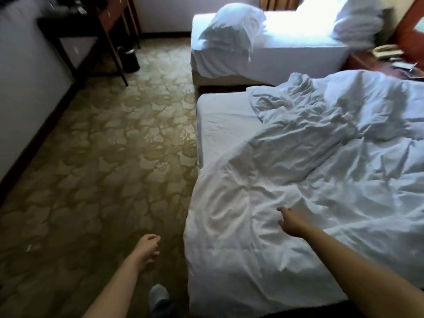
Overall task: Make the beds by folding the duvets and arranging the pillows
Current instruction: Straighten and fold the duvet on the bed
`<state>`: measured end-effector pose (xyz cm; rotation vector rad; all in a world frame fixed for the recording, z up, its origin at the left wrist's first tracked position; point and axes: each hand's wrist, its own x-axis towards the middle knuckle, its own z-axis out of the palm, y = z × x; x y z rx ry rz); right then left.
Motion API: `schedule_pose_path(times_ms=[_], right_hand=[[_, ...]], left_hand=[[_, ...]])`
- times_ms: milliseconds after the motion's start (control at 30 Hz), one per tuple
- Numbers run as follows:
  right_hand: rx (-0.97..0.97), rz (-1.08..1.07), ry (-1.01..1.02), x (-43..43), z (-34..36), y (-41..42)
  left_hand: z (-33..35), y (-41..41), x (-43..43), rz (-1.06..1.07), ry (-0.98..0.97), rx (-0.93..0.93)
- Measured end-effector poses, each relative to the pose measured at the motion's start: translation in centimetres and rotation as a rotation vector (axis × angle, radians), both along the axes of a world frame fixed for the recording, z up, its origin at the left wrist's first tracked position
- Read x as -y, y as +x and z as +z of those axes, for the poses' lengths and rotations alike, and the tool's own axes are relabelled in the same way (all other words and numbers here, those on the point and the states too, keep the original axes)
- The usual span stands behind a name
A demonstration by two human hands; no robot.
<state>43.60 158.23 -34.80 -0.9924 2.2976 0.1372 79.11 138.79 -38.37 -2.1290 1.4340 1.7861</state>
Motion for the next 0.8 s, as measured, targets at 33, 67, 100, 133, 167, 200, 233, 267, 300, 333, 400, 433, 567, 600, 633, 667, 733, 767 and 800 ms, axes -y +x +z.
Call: schedule_pose_path(times_ms=[33,67,100,133,167,200,233,267,300,333,400,433,567,600,633,667,733,767,800], right_hand=[[0.009,-0.055,-0.026,2.1,1.6,-0.8],[0.015,-0.098,-0.057,4.0,3.1,-1.5],[0.019,-0.133,-0.083,6.0,4.5,-2.0],[0.012,-0.164,-0.114,7.9,5.8,-2.5],[-0.005,-0.2,-0.143,9.7,7.3,-2.9],[-0.031,-0.245,-0.174,11.4,8.6,-3.2],[-0.06,-0.286,-0.193,12.9,9.8,-3.5],[-0.086,-0.316,-0.201,14.2,10.8,-3.5],[-0.108,-0.335,-0.195,15.3,11.5,-3.5],[-0.121,-0.352,-0.184,16.2,12.1,-3.2],[-0.127,-0.391,-0.178,17.8,12.8,-2.8],[-0.132,-0.404,-0.183,18.5,12.8,-2.8],[-0.146,-0.481,-0.22,20.2,13.1,-4.0],[-0.145,-0.513,-0.242,20.6,13.1,-4.7],[-0.137,-0.551,-0.269,21.0,12.9,-5.6],[-0.135,-0.59,-0.289,21.4,12.7,-6.4],[-0.135,-0.655,-0.295,22.4,12.3,-8.1],[-0.131,-0.683,-0.29,23.0,11.8,-9.4],[-0.123,-0.709,-0.281,23.9,11.5,-10.7]], left_hand=[[1.1,-0.7,2.7,-0.03,-0.012,-0.001],[2.0,-1.5,5.6,-0.062,-0.021,-0.013],[3.1,-2.4,8.5,-0.109,-0.028,-0.024],[4.2,-3.4,11.5,-0.166,-0.041,-0.045],[5.5,-4.3,14.4,-0.226,-0.061,-0.065],[6.7,-5.4,17.4,-0.28,-0.091,-0.088],[8.1,-6.4,20.1,-0.315,-0.12,-0.11],[9.6,-7.3,22.5,-0.341,-0.158,-0.129],[11.0,-8.3,24.7,-0.373,-0.203,-0.13],[12.0,-9.0,26.7,-0.415,-0.248,-0.121],[13.3,-10.8,30.3,-0.469,-0.291,-0.117],[13.8,-11.9,31.6,-0.498,-0.296,-0.121],[15.3,-17.4,34.4,-0.662,-0.275,-0.144],[15.5,-19.0,35.0,-0.708,-0.274,-0.154],[15.7,-20.7,35.7,-0.75,-0.274,-0.164],[15.7,-22.5,36.3,-0.79,-0.276,-0.173],[15.9,-26.2,38.0,-0.869,-0.292,-0.176],[15.9,-28.2,39.1,-0.912,-0.3,-0.182],[15.9,-30.2,40.5,-0.954,-0.311,-0.189]])
